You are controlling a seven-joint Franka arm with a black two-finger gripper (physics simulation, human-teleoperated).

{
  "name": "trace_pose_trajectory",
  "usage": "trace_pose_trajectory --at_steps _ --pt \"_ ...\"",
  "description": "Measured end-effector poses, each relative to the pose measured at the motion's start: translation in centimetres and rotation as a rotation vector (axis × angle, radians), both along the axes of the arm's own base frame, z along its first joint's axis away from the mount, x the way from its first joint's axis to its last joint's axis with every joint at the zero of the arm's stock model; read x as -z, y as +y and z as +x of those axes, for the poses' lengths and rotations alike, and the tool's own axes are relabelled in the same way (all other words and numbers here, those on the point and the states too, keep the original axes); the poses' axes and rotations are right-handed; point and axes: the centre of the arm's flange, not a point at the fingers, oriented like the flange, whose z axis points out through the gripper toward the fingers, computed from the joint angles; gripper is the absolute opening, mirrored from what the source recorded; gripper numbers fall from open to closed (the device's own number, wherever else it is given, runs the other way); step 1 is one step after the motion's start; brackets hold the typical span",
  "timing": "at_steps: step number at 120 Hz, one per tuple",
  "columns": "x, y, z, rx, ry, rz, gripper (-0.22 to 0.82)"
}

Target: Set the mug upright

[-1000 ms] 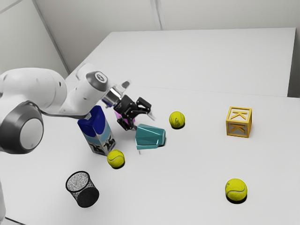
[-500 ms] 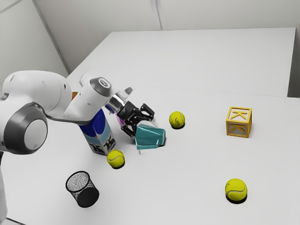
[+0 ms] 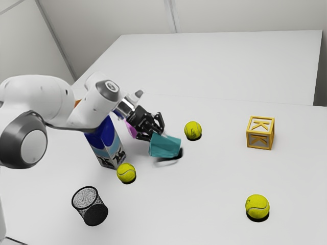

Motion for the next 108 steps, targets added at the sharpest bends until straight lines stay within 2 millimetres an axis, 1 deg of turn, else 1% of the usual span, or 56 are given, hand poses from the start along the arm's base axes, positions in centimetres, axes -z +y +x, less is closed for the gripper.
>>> trace_pose_trajectory --at_steps 10,19,38,52,62,80,108 --pt "-1.2 -0.1 0.0 0.004 -0.018 0.000 -0.09" --pt "-2.3 -0.1 0.0 0.011 -0.033 0.003 -0.14" --pt "-4.7 -0.7 -0.2 0.040 -0.064 0.026 -0.16" --pt "-6.5 -1.1 -0.5 0.081 -0.082 0.074 -0.16" --pt "-7.5 -1.6 -0.9 0.132 -0.089 0.145 -0.17" --pt "-8.7 -2.4 -1.5 0.232 -0.102 0.301 -0.17" --pt "-8.5 -2.0 -1.3 0.298 -0.115 0.489 -0.17"
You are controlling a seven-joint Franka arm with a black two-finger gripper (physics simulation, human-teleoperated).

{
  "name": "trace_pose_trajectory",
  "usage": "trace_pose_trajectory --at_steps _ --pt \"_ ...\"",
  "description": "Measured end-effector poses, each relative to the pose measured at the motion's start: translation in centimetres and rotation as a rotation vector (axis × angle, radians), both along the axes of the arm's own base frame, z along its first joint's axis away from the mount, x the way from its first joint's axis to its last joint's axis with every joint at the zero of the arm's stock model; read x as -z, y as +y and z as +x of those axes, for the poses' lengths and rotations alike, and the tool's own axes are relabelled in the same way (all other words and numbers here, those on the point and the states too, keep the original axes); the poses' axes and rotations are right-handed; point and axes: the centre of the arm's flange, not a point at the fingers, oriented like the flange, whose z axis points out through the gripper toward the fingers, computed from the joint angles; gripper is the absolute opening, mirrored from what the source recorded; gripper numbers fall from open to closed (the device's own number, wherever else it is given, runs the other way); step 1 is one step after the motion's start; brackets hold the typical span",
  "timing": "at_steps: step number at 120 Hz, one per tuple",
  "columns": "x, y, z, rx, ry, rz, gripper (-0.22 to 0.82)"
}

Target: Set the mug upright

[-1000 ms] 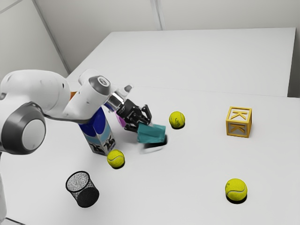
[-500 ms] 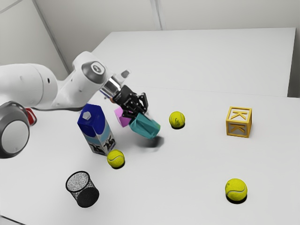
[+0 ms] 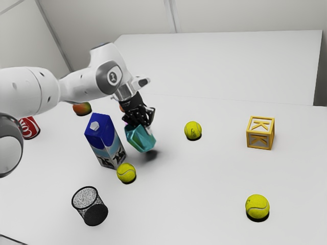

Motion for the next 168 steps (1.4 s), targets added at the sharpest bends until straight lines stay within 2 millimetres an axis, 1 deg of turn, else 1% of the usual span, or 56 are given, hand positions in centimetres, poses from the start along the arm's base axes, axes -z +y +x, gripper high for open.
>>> trace_pose_trajectory --at_steps 34,66,91,120,152,168 --pt "1.7 -0.5 0.6 0.004 -0.006 0.076 -0.17" --pt "1.8 -0.2 0.5 0.021 -0.015 0.142 -0.17" --pt "2.7 0.4 -0.1 0.017 0.005 0.165 -0.17" --pt "3.2 0.6 -0.3 0.008 0.014 0.171 -0.17" --pt "3.3 0.8 -0.4 0.001 0.016 0.164 0.00" --pt "3.1 0.8 -0.4 0.003 0.012 0.162 0.12"
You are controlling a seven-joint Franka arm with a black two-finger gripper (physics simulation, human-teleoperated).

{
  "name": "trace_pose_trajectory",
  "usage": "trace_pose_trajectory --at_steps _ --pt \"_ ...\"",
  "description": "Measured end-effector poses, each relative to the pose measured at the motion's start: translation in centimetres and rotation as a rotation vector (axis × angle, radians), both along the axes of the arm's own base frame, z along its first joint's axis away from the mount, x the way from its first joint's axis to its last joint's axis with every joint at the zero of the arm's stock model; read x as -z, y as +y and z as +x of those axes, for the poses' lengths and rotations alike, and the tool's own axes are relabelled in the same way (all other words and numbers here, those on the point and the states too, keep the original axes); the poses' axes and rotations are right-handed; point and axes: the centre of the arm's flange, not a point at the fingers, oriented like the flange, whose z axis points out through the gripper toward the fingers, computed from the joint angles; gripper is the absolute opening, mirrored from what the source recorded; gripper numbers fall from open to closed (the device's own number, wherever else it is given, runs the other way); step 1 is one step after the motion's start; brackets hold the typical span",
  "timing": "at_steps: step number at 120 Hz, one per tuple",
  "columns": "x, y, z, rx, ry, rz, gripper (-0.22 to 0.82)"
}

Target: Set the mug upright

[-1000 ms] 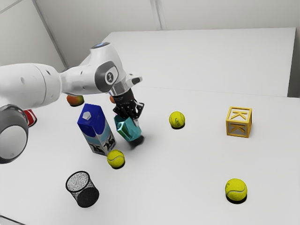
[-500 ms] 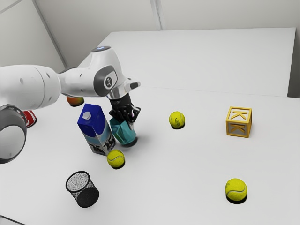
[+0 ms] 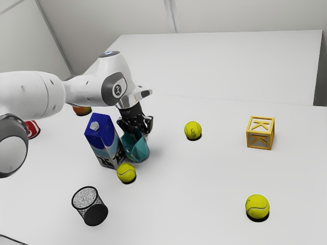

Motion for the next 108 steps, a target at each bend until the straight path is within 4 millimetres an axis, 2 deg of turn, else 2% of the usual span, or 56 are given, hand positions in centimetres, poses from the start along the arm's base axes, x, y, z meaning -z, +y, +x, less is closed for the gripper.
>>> trace_pose_trajectory --at_steps 30,63,76,86,92,108 --pt "-0.9 -0.1 0.1 0.002 -0.014 -0.005 0.43" --pt "-4.8 -0.2 -0.3 0.000 -0.057 -0.034 0.56" --pt "-8.0 -0.4 0.3 0.010 -0.083 -0.039 0.58" --pt "-12.7 -0.5 1.5 0.038 -0.106 -0.014 0.58" --pt "-14.8 -0.2 1.7 0.053 -0.101 0.002 0.59" --pt "-16.7 0.2 2.2 0.080 -0.058 0.032 0.60"
